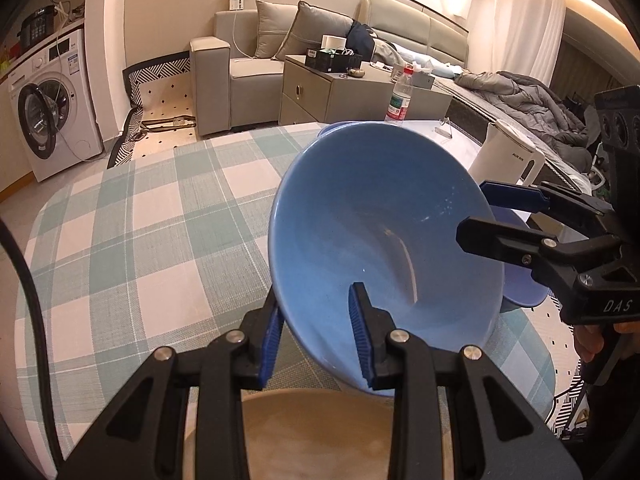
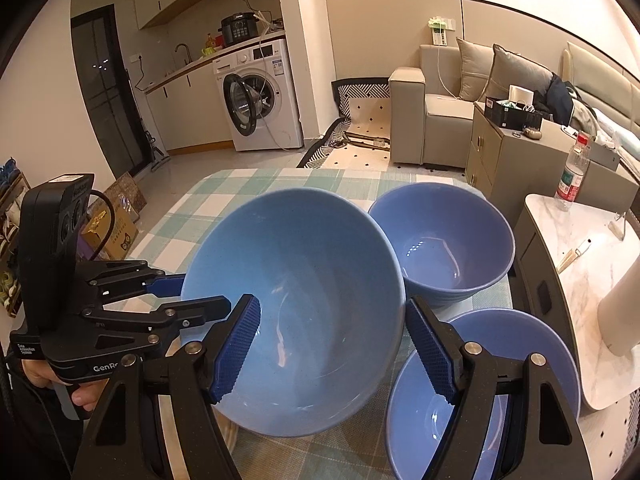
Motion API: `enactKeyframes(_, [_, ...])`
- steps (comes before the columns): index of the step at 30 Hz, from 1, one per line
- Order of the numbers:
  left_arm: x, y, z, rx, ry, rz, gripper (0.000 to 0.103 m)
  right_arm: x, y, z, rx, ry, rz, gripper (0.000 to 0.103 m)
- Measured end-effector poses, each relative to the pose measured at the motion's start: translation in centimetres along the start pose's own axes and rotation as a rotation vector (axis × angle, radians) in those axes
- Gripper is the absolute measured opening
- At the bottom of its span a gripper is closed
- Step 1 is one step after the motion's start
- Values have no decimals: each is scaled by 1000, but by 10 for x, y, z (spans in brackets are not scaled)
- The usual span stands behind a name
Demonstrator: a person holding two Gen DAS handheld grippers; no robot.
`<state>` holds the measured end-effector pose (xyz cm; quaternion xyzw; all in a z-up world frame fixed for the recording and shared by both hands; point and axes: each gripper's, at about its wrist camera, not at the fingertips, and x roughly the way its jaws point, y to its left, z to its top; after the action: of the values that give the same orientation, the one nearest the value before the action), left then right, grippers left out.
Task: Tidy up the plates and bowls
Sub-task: 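Lift the blue bowl with the left gripper toward another blue bowl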
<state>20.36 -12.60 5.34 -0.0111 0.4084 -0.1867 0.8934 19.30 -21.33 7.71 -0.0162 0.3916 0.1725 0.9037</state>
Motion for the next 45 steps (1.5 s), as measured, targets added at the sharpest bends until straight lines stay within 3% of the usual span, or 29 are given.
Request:
enactKeyframes(26, [-25, -30, 17, 43, -45, -19, 31, -54, -18, 9, 23, -88, -23, 77])
enactKeyframes(45, [-21, -59, 33, 70, -65, -66, 31, -92, -38, 0, 69, -134, -63, 77])
